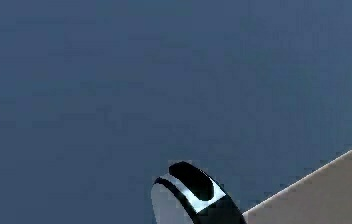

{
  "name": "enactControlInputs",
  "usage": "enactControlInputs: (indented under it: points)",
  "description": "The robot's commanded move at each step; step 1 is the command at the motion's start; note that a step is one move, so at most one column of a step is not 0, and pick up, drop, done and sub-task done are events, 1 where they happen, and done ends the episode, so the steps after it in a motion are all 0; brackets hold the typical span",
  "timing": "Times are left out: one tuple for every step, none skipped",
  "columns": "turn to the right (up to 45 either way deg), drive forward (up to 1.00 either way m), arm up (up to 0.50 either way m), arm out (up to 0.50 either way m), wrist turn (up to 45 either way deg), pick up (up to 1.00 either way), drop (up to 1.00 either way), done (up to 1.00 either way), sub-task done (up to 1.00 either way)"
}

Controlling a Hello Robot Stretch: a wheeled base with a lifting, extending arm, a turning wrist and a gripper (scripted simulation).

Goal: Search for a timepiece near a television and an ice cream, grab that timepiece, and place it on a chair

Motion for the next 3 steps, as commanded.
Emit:
enactControlInputs:
  points:
    - [45.0, 0.0, 0.0, 0.0, 0.0, 0.0, 0.0, 0.0, 0.0]
    - [45.0, 0.0, 0.0, 0.0, 0.0, 0.0, 0.0, 0.0, 0.0]
    - [45.0, 0.0, 0.0, 0.0, 0.0, 0.0, 0.0, 0.0, 0.0]
